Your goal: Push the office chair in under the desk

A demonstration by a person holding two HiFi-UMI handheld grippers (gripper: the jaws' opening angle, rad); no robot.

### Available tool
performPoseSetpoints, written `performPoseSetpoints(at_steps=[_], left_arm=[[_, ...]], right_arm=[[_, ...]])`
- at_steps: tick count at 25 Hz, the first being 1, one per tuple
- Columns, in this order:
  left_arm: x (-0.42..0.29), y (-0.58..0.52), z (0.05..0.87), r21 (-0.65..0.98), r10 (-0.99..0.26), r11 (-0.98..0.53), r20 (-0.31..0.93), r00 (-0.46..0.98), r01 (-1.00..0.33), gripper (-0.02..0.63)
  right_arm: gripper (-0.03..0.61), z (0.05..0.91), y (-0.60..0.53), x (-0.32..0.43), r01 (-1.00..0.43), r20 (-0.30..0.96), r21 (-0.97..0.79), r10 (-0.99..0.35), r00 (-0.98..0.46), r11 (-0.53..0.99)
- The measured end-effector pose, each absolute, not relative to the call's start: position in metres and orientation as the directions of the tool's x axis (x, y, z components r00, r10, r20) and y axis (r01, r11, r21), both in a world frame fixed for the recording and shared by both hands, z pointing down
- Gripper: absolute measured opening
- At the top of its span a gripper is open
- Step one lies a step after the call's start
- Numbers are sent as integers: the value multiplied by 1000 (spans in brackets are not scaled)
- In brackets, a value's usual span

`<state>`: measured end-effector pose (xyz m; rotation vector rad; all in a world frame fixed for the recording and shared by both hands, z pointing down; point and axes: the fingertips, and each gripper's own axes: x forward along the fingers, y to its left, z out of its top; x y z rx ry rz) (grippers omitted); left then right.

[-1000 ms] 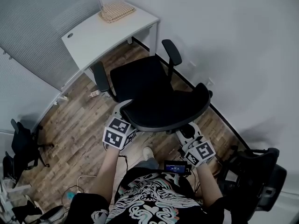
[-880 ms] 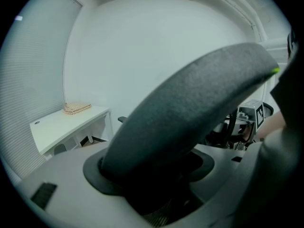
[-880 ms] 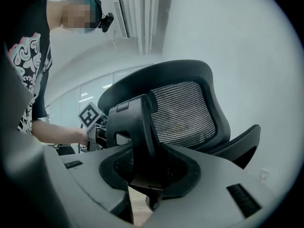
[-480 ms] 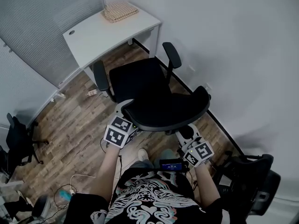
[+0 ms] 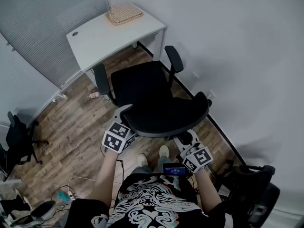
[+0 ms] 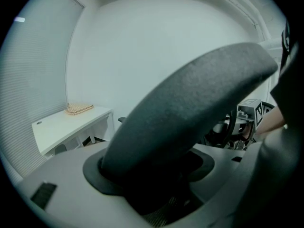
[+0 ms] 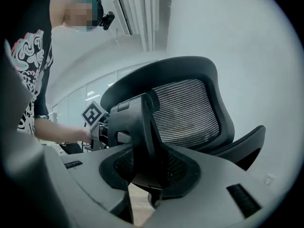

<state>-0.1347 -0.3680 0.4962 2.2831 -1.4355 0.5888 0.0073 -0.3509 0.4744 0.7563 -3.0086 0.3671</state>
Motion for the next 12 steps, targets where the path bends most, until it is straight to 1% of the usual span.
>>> performPoseSetpoints(at_steps=[12], left_arm=[[-132, -386, 497, 98, -761, -374, 537, 365, -922, 313]], right_arm=[[107, 474, -374, 11, -440, 83, -226, -433, -898, 869]])
